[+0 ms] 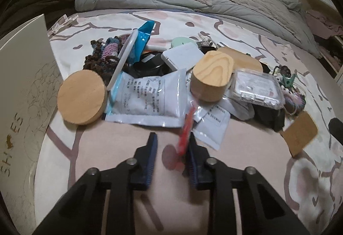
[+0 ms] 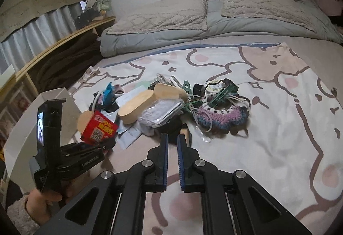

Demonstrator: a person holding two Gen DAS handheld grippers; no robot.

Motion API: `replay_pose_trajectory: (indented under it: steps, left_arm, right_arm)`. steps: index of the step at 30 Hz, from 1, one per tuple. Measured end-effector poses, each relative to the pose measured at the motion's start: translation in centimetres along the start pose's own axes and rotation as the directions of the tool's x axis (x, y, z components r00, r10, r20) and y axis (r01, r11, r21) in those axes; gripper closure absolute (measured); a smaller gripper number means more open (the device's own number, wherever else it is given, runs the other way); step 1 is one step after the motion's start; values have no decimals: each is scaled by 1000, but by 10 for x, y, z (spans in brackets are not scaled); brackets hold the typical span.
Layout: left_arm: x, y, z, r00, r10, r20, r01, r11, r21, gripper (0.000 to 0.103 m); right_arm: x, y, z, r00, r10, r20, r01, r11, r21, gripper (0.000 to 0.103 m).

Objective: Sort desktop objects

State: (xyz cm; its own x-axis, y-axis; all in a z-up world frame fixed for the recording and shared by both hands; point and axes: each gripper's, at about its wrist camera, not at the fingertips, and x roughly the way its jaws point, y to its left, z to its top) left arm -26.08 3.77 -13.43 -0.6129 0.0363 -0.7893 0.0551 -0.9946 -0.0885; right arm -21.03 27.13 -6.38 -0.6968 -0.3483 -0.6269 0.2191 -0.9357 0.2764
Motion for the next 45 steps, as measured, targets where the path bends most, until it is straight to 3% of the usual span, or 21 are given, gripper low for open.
replay_pose_trajectory:
  steps: [10, 15, 17, 19, 20, 33, 34, 35, 37, 45]
  left_arm:
    - [-25, 9, -15, 1000, -26, -15, 26, 1000, 0, 92]
    - [-41, 8, -26, 999, -39, -7, 39, 999, 29, 92]
    - [-47, 11, -33, 999, -47, -8, 47, 998, 33, 92]
    - [-52, 13, -38, 998, -56, -9, 56, 998, 34, 92]
    - [-55, 15, -41, 998, -61, -8, 61, 998, 32, 92]
    - [-60, 16, -51, 999, -54, 2, 53, 997, 49, 91]
    - [-60, 16, -51, 999, -51, -2, 51, 998, 47, 81]
    - [-58, 16, -50, 999, -49, -3, 50, 998, 43, 60]
    - [-57, 17, -49, 999, -50, 4, 50, 998, 43, 39]
    - [-52, 13, -30, 995, -96, 17, 94, 990, 101, 14]
  right_arm:
    - [2, -15, -14, 1000, -18, -23, 19, 998, 67, 94]
    - [9, -17, -17, 998, -29, -47, 32, 997, 64, 90]
    - [12, -18, -18, 998, -33, -54, 36, 997, 67, 76]
    - [14, -19, -19, 998, -28, -55, 32, 997, 76, 38]
    - [14, -20, -20, 998, -27, -51, 31, 997, 77, 36]
    - [44, -33, -22, 990, -45, -135, 64, 988, 143, 36]
    - [47, -33, -21, 989, -56, -140, 76, 987, 140, 36]
    - [51, -33, -20, 987, -72, -144, 91, 988, 128, 36]
    - [57, -28, -18, 982, -112, -151, 124, 989, 76, 35]
    - [57, -31, -7, 983, -141, -120, 137, 990, -42, 18]
